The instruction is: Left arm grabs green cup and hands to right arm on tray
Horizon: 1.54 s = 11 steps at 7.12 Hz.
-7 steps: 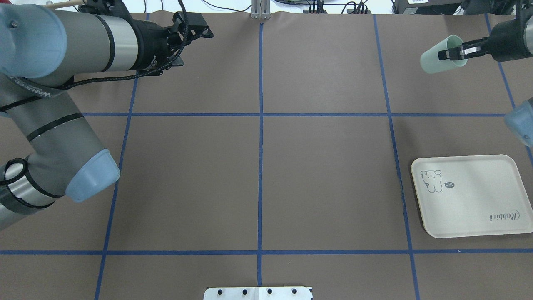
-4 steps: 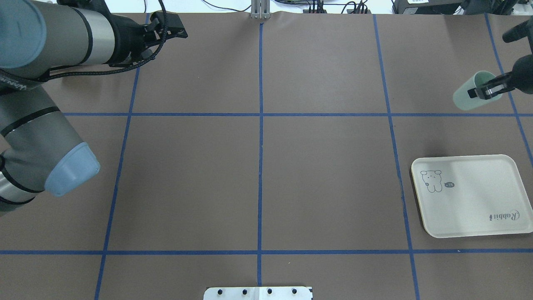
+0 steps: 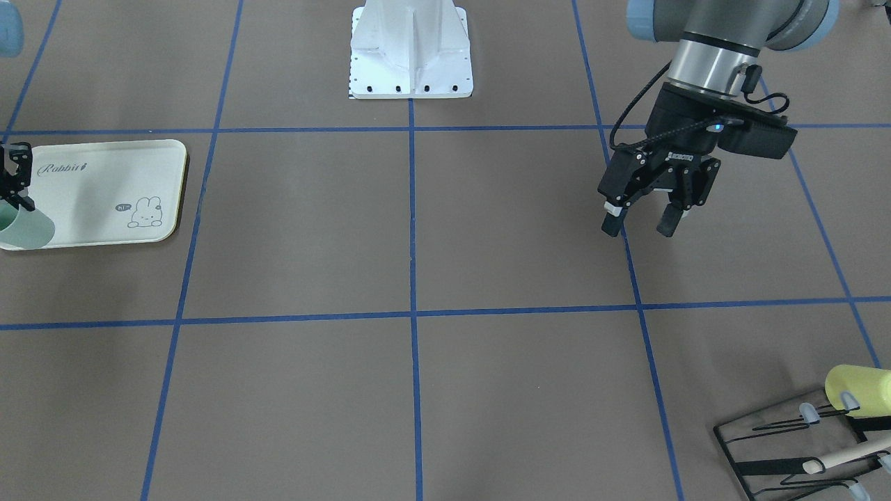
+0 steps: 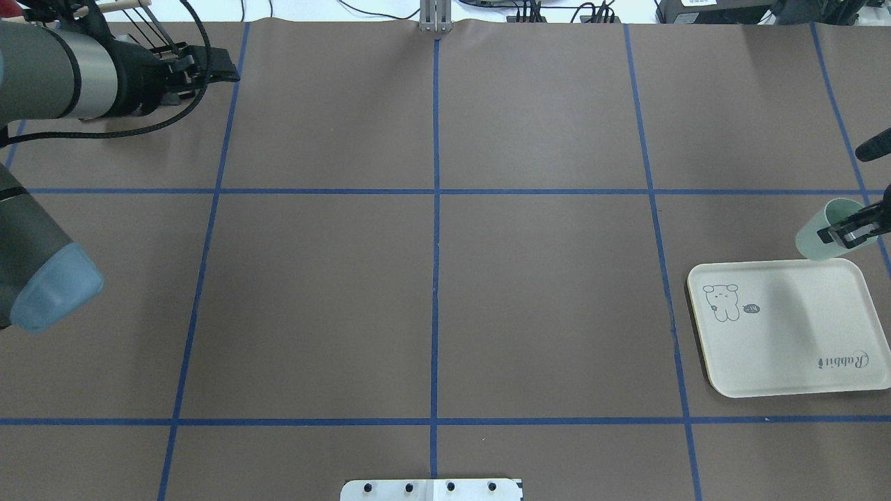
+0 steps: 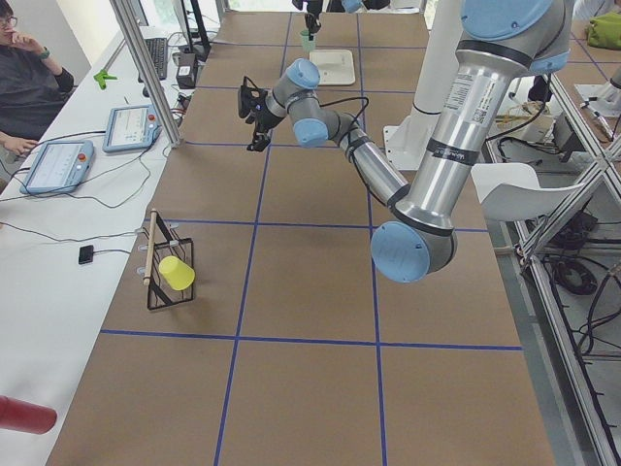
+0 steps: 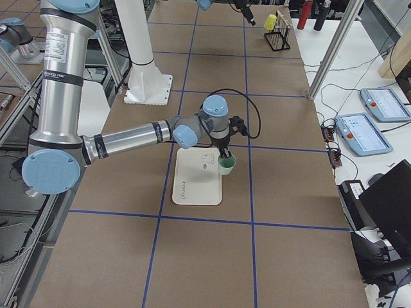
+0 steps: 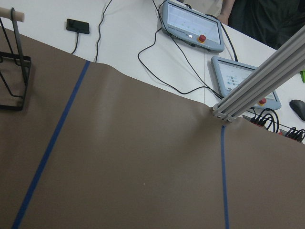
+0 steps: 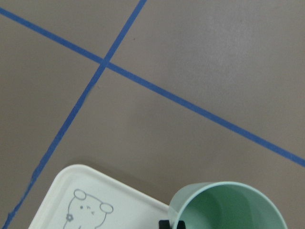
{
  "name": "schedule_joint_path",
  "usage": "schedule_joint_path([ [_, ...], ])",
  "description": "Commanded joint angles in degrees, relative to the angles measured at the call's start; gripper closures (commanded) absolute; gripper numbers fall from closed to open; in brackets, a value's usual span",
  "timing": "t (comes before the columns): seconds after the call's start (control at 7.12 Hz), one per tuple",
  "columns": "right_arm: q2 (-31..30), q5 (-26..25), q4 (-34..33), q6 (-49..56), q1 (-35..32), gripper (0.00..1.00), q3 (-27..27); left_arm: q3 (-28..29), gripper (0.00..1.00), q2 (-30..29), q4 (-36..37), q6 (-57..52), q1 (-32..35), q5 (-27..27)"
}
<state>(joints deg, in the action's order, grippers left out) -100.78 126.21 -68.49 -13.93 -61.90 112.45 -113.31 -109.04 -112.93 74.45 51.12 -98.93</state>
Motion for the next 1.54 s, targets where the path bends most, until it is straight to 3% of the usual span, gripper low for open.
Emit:
schedule_joint_path([
  [0.0,-3.4,-0.2,-0.1,-0.4,3.7,1.00,0.8,-0.5,0.00,1.5,0.0,-1.5,0.5,0.0],
  [0.98,-4.4,-2.7,-0.1,-0.7,10.7,1.00,0.5,-0.4,0.00,1.5,0.0,-1.5,0.5,0.1],
  [1.12,-4.4,-2.7,-0.2,-0.7,10.9,0.78,0.4,-0.3,0.00,1.6,0.0,-1.5,0.5,0.1],
  [1.26,-4.3,-2.8,-0.2,-0.7,11.3,0.21,0.4,-0.3,0.00,1.6,0.0,-1.5,0.5,0.1],
  [1.4,-4.0,-2.7,-0.2,-0.7,11.2,0.02,0.6,-0.3,0.00,1.6,0.0,-1.5,0.5,0.1],
])
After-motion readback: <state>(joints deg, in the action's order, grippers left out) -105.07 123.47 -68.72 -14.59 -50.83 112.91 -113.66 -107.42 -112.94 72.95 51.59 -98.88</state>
